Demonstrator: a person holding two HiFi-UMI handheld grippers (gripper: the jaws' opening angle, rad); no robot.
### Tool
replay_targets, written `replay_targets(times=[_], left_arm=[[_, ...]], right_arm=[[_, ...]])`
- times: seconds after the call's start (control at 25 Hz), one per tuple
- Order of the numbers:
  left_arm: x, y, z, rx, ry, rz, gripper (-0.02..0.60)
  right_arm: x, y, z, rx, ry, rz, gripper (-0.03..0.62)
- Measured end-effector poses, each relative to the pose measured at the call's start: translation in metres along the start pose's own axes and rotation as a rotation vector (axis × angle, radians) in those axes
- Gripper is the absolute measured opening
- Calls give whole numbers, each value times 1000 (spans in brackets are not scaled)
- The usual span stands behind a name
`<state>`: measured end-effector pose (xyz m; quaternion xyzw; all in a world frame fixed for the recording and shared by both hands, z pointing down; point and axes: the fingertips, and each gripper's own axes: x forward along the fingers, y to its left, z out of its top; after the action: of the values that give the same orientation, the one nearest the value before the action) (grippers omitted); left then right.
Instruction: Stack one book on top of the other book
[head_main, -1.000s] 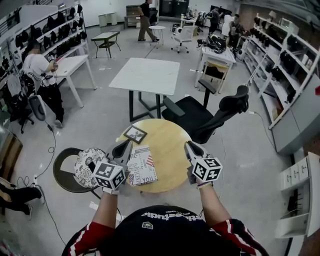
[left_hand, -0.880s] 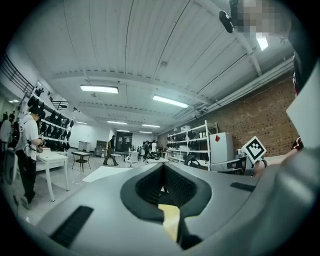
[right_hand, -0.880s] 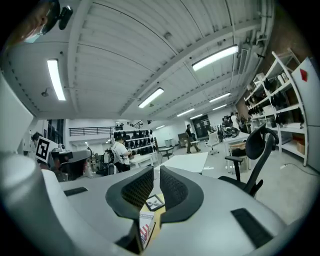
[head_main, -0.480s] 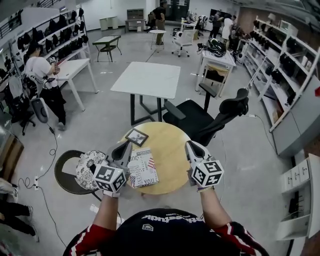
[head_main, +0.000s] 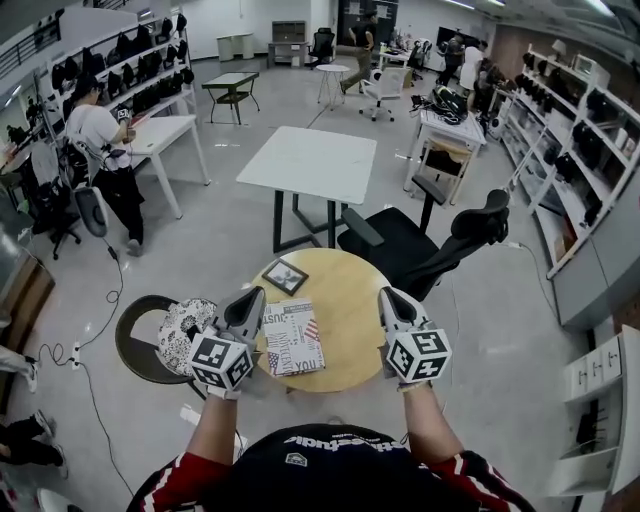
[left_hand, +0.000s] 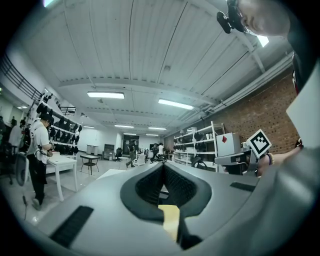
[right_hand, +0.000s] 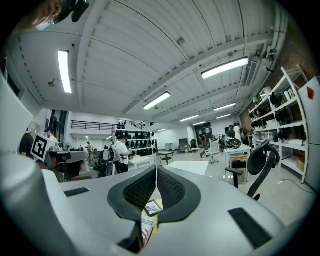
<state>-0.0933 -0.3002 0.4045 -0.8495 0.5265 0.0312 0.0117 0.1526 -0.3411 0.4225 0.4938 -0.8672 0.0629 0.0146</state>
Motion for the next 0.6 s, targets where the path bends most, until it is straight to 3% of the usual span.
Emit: replay_targets(times=[0.6], left_arm=[[-16, 11, 1, -17, -8, 45, 15]], right_arm=[[14, 14, 8, -17, -4, 40, 29]])
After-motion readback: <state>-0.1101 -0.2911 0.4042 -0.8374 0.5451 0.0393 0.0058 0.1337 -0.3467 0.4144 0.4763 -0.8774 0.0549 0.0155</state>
